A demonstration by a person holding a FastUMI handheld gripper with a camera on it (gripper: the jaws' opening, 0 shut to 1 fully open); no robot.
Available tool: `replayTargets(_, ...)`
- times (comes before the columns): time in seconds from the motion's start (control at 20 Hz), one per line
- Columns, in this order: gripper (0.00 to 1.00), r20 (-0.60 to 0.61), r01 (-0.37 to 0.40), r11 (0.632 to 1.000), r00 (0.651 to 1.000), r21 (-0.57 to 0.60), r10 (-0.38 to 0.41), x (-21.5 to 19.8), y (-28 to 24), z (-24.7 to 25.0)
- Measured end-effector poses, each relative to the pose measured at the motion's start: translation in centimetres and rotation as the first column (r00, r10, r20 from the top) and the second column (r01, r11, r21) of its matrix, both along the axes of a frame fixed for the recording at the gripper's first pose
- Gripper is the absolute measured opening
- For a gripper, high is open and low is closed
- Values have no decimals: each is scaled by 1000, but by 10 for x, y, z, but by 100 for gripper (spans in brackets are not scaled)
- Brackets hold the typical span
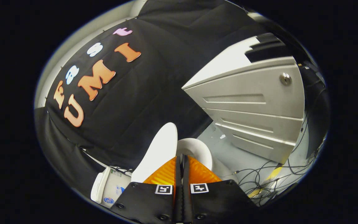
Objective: Open the toilet lid.
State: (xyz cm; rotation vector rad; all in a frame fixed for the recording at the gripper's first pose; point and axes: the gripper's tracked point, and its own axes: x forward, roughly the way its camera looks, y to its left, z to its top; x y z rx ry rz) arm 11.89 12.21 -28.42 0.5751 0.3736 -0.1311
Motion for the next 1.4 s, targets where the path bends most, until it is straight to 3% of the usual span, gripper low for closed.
replayTargets(0.15, 8, 77, -49, 990, 995, -132, 59, 11, 21, 39)
replayTargets(0.35, 7, 86, -107, 971, 988, -216, 128, 20, 47, 79)
replayTargets(0.55, 7, 103, -182, 907, 966, -381, 237, 24, 86, 121)
replayTargets(0.8, 8, 78, -251, 798, 935, -548, 347, 24, 129, 154)
replayTargets(1.05, 7, 79, -279, 743, 910, -608, 406, 26, 158, 176)
replayTargets(1.3, 8, 97, -323, 765, 889, -558, 447, 27, 200, 205)
replayTargets(1.4, 8, 107, -325, 735, 875, -595, 473, 26, 221, 216)
